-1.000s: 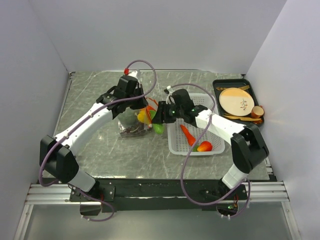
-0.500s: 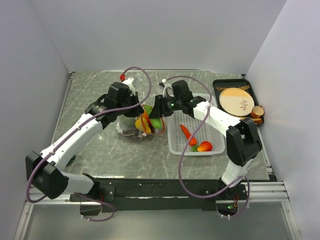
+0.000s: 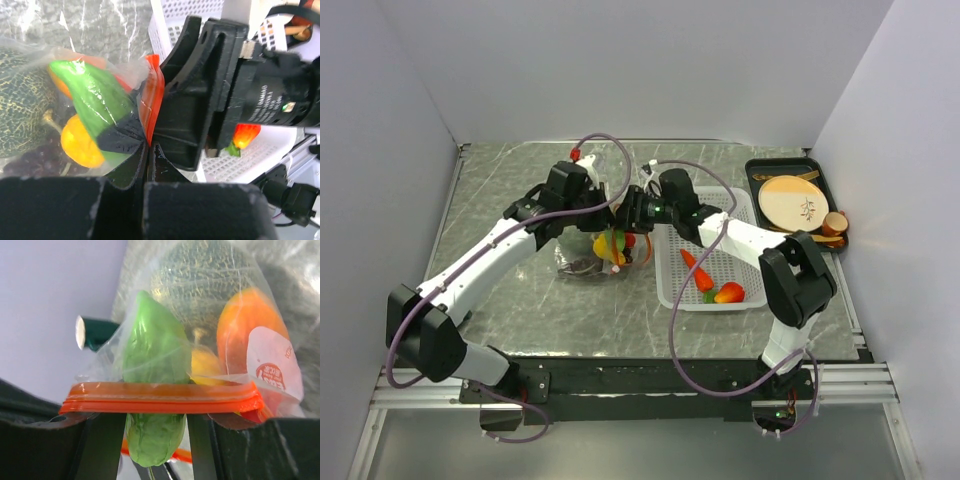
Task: Place the food in the zip-top bag and seal the zipper
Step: Place the fake vegetable in the zipper food storage bag.
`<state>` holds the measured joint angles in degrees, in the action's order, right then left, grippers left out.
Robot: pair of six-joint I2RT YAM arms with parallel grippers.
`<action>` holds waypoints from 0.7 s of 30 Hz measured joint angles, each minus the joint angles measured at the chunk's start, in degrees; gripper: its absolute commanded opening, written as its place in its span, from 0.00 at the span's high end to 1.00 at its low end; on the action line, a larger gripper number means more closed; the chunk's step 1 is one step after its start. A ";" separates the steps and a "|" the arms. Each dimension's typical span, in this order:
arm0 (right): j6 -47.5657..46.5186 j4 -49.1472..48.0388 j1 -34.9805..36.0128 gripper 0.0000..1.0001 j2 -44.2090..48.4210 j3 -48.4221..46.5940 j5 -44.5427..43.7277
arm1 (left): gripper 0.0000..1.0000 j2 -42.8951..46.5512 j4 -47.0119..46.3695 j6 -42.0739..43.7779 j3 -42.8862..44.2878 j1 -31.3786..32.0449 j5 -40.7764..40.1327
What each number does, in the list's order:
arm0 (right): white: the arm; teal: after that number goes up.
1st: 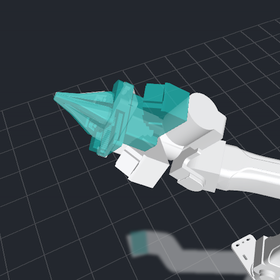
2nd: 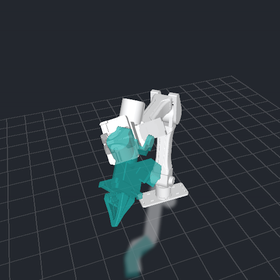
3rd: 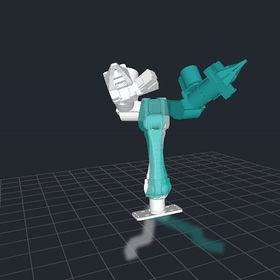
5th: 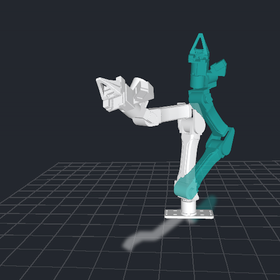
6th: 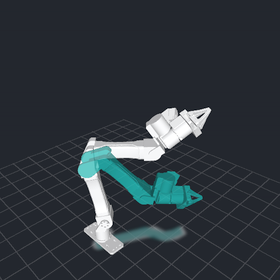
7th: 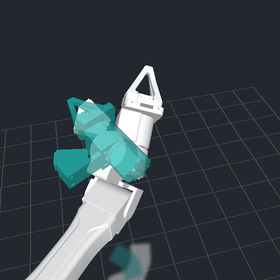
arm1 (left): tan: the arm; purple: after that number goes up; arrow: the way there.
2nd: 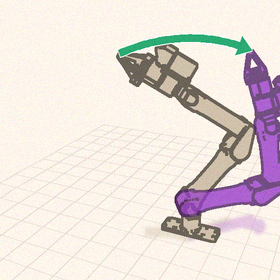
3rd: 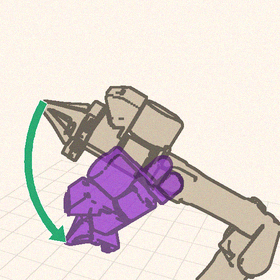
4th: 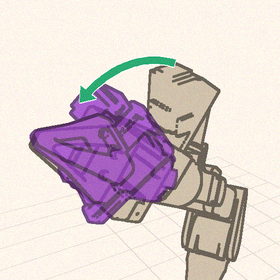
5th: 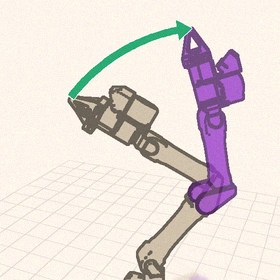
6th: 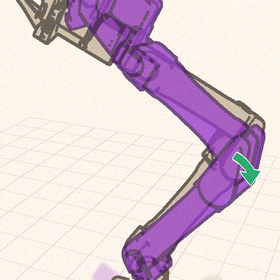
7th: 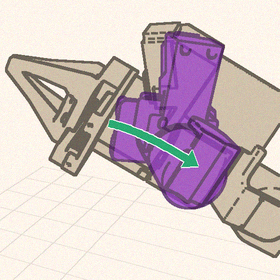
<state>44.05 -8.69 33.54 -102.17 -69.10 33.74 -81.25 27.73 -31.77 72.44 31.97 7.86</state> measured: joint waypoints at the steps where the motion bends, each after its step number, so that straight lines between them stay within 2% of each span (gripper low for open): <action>1: 1.16 -1.07 0.26 0.70 -0.22 0.00 -0.70 | 0.99 0.02 -0.17 -0.31 0.02 -0.04 -0.11; 8: 7.65 -5.44 1.20 0.61 -2.80 0.02 -5.25 | 0.99 0.02 -0.52 -1.55 0.76 -0.52 -0.76; 11: 7.98 -5.62 1.53 0.48 -4.59 -1.33 -4.98 | 0.99 0.02 -0.50 -2.08 0.76 -0.50 -1.33; 12: 7.78 -5.42 1.60 0.36 -4.90 -1.86 -4.79 | 0.99 0.02 -0.48 -2.12 0.79 -0.52 -1.66; 15: 6.23 -4.57 1.62 0.20 -5.70 -3.28 -4.44 | 0.98 0.09 -0.44 -2.14 1.22 -0.57 -2.84; 21: 1.57 -1.18 1.84 0.12 -4.94 -3.32 -7.56 | 0.99 1.29 -0.02 -2.49 2.27 -0.76 -4.98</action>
<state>45.63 -9.87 35.38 -107.11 -72.42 26.17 -79.96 27.70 -34.26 74.72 31.20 2.87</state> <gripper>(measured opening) 0.841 0.021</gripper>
